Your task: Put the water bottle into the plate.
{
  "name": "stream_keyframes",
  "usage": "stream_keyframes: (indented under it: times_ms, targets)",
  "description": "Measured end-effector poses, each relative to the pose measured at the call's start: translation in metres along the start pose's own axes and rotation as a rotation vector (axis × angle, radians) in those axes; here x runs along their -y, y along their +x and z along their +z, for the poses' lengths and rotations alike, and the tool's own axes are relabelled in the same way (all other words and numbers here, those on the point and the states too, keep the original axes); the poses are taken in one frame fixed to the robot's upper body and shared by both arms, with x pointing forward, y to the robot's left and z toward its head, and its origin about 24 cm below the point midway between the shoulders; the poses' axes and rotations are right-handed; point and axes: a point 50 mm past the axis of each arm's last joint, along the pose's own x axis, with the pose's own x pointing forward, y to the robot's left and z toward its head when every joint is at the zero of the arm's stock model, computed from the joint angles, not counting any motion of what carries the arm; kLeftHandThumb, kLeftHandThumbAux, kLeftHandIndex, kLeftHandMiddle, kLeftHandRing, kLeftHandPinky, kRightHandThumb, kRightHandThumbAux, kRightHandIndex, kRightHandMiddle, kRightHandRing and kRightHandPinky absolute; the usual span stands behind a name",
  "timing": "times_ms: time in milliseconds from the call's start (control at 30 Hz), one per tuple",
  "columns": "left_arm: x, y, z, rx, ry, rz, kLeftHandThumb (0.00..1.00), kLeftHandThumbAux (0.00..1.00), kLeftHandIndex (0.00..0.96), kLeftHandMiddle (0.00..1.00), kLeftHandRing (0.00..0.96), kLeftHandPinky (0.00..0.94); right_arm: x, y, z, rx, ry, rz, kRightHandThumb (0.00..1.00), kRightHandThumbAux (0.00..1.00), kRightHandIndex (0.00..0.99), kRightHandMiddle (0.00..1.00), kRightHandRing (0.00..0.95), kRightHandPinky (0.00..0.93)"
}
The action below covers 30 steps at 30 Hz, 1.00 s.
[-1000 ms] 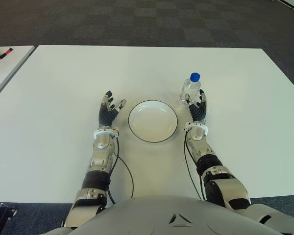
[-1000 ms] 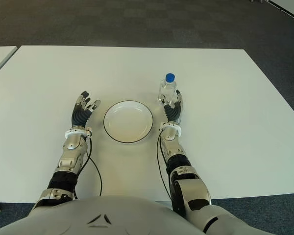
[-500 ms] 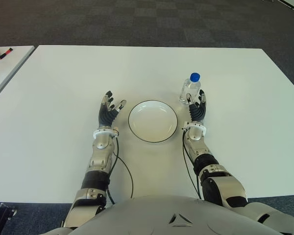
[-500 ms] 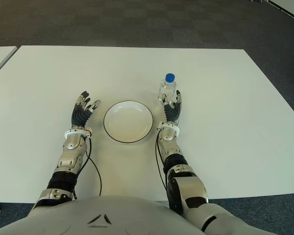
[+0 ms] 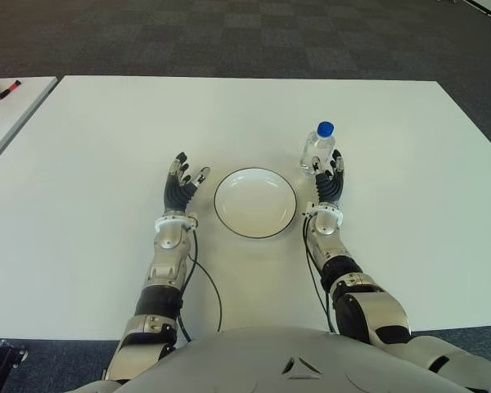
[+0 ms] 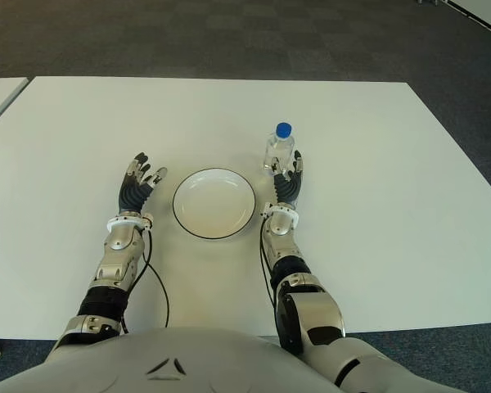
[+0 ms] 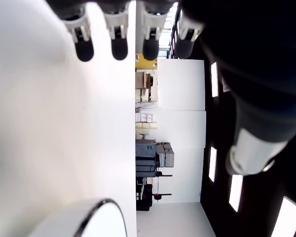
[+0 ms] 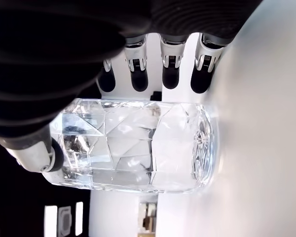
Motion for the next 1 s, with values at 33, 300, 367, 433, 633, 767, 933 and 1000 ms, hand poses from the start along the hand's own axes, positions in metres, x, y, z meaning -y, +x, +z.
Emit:
stream_keyframes:
  times_ms: [33, 300, 367, 433, 633, 767, 933, 1000]
  targets:
    - [0.0, 0.0, 0.0, 0.0, -0.001, 0.001, 0.169, 0.65, 0.069, 0.059, 0.038, 0.076, 0.0, 0.0, 0.0, 0.0, 0.01, 0.003, 0.557, 0.504, 0.006, 0.01, 0.005, 0.032]
    - [-0.001, 0.0, 0.0, -0.001, -0.007, 0.001, 0.164, 0.649, 0.066, 0.059, 0.038, 0.077, -0.007, -0.003, 0.0, 0.0, 0.07, 0.048, 0.553, 0.5, 0.001, 0.002, 0.001, 0.022]
    - [-0.001, 0.0, 0.0, -0.001, -0.008, 0.0, 0.163, 0.649, 0.065, 0.058, 0.038, 0.077, -0.01, -0.004, 0.0, -0.001, 0.078, 0.058, 0.55, 0.498, 0.0, 0.001, 0.0, 0.02]
    - [-0.002, 0.0, 0.0, -0.001, -0.009, -0.001, 0.164, 0.648, 0.064, 0.057, 0.037, 0.077, -0.011, -0.004, 0.0, 0.0, 0.082, 0.061, 0.541, 0.498, 0.0, 0.0, 0.0, 0.019]
    - [-0.002, 0.0, 0.0, -0.002, -0.011, -0.003, 0.177, 0.651, 0.071, 0.064, 0.045, 0.091, -0.012, -0.005, 0.0, 0.001, 0.084, 0.063, 0.525, 0.488, 0.0, 0.0, 0.0, 0.018]
    - [-0.002, 0.0, 0.0, -0.002, -0.012, -0.004, 0.179, 0.654, 0.074, 0.068, 0.049, 0.091, -0.012, -0.006, 0.0, 0.001, 0.08, 0.062, 0.528, 0.481, 0.0, 0.0, 0.0, 0.016]
    - [-0.002, 0.0, 0.0, -0.003, -0.013, -0.005, 0.178, 0.657, 0.075, 0.069, 0.05, 0.092, -0.012, -0.006, -0.001, 0.001, 0.078, 0.062, 0.55, 0.473, 0.001, 0.0, 0.0, 0.011]
    - [-0.003, 0.0, 0.0, -0.003, -0.014, -0.004, 0.177, 0.658, 0.075, 0.069, 0.05, 0.093, -0.012, -0.006, -0.001, 0.002, 0.078, 0.062, 0.558, 0.47, 0.002, 0.0, 0.0, 0.01]
